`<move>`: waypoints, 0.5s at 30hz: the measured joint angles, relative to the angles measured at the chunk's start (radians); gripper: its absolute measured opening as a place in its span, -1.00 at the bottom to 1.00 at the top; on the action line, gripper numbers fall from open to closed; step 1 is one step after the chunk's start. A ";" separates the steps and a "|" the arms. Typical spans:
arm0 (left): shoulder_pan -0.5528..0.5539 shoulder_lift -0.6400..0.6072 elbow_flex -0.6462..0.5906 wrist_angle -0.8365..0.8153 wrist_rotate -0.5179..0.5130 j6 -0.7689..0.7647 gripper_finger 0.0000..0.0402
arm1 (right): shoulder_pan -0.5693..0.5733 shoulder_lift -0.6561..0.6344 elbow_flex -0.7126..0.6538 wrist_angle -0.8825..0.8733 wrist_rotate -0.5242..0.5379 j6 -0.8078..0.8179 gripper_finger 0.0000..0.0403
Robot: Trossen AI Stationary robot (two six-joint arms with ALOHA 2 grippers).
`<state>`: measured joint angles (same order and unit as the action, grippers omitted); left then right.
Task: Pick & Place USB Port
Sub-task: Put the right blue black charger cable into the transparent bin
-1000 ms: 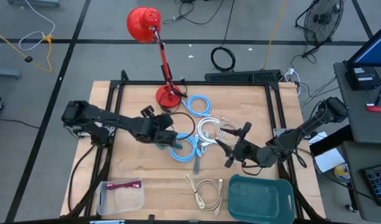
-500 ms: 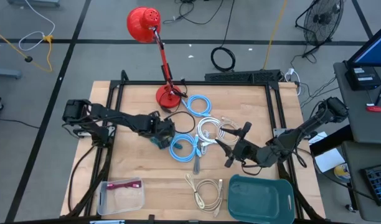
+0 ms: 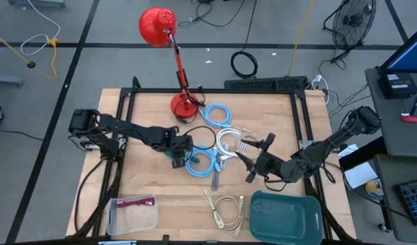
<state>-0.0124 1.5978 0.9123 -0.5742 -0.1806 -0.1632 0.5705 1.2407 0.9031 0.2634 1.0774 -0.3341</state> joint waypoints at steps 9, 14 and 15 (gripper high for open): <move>-0.023 0.012 0.000 0.010 0.052 -0.036 -0.32 | 0.000 0.000 0.000 0.000 0.000 0.002 0.05; -0.032 0.056 -0.009 0.037 0.051 -0.060 -0.32 | 0.000 0.000 0.000 0.000 0.000 0.005 0.05; -0.035 0.068 -0.016 0.045 0.051 -0.060 -0.32 | 0.000 0.000 0.000 0.000 0.000 0.005 0.05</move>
<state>-0.0470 1.6662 0.8960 -0.5294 -0.1291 -0.2228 0.5705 1.2407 0.9031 0.2638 1.0771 -0.3294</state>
